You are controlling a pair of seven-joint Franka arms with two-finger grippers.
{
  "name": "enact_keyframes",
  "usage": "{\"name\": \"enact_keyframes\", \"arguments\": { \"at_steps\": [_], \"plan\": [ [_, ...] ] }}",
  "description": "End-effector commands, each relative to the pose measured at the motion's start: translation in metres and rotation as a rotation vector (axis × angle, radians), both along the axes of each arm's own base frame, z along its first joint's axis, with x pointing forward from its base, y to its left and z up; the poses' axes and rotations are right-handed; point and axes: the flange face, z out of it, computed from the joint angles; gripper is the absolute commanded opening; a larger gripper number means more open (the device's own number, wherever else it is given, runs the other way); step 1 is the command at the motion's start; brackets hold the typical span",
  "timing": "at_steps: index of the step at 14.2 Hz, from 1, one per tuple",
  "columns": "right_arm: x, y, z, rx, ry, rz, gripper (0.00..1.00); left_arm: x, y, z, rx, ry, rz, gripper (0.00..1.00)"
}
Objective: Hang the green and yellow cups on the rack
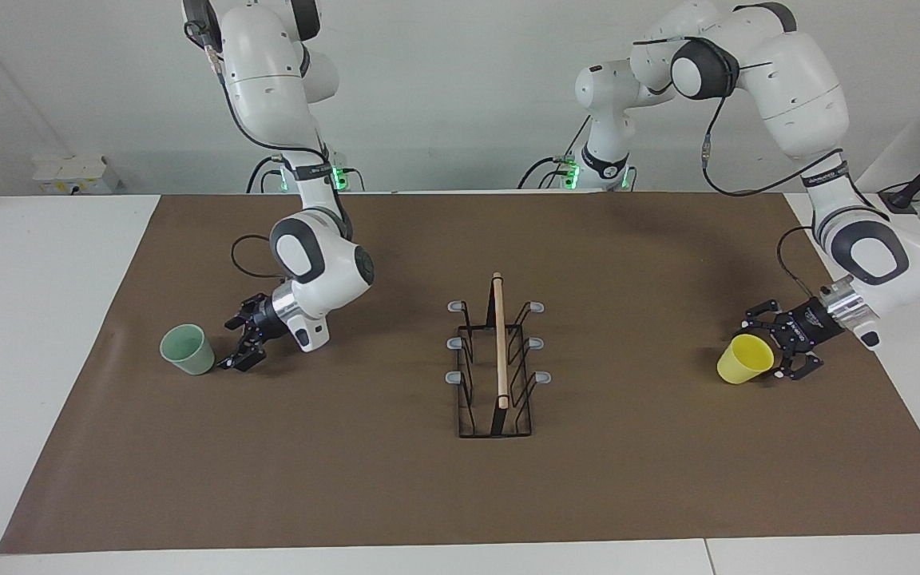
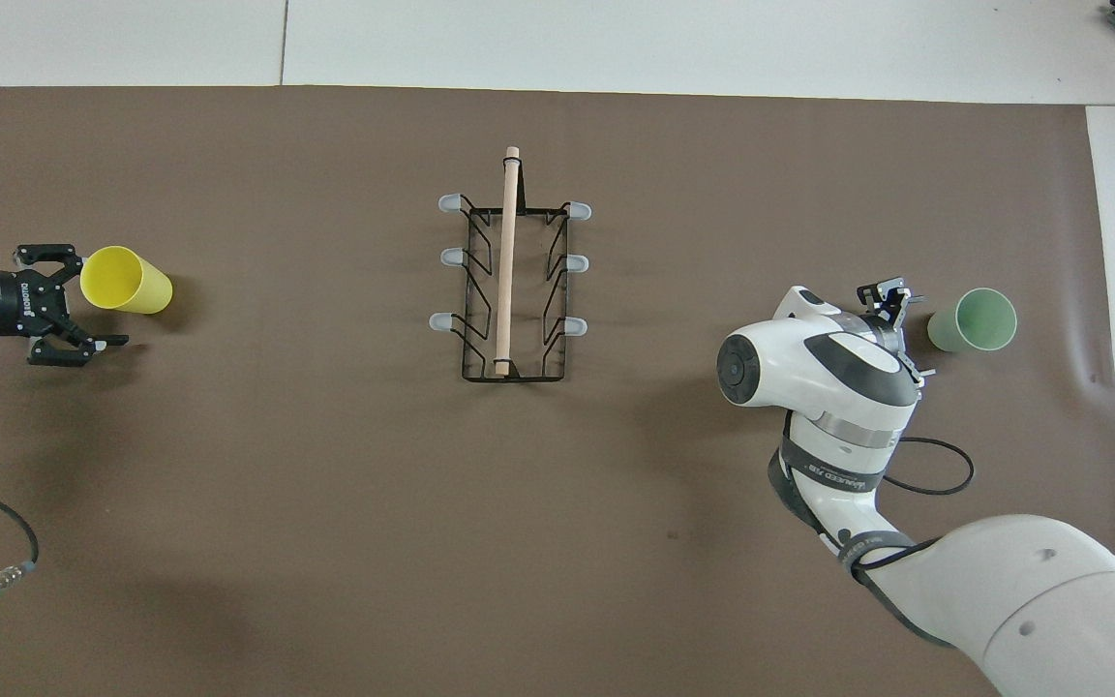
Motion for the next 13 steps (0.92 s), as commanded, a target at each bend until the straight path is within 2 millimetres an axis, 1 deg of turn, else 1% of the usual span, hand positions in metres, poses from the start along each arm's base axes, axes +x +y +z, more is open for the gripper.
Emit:
{"name": "enact_keyframes", "arguments": {
  "at_steps": [1, 2, 3, 10, 11, 12, 13],
  "plan": [
    [-0.009, -0.014, -0.004, -0.001, -0.020, 0.027, 1.00, -0.018, -0.020, 0.001, -0.043, -0.008, 0.052, 1.00],
    [-0.009, -0.016, -0.004, -0.004, -0.021, 0.036, 1.00, -0.017, -0.035, -0.003, -0.048, -0.003, 0.030, 1.00],
    [-0.009, -0.016, -0.004, -0.010, -0.019, 0.046, 1.00, -0.016, -0.041, -0.005, -0.044, -0.008, 0.032, 1.00],
    [-0.017, -0.026, -0.011, -0.059, -0.020, 0.119, 1.00, -0.010, -0.047, -0.003, -0.056, -0.044, 0.031, 1.00],
    [-0.019, -0.034, -0.013, -0.066, -0.024, 0.124, 1.00, -0.010, -0.048, -0.002, -0.058, -0.051, 0.025, 1.00],
    [-0.019, -0.037, -0.013, -0.071, -0.034, 0.130, 1.00, -0.009, -0.047, -0.002, -0.055, -0.061, 0.017, 0.96],
    [-0.021, -0.039, -0.015, -0.073, -0.035, 0.136, 1.00, -0.008, -0.051, -0.002, -0.050, -0.068, 0.008, 0.94]
  ]
}}
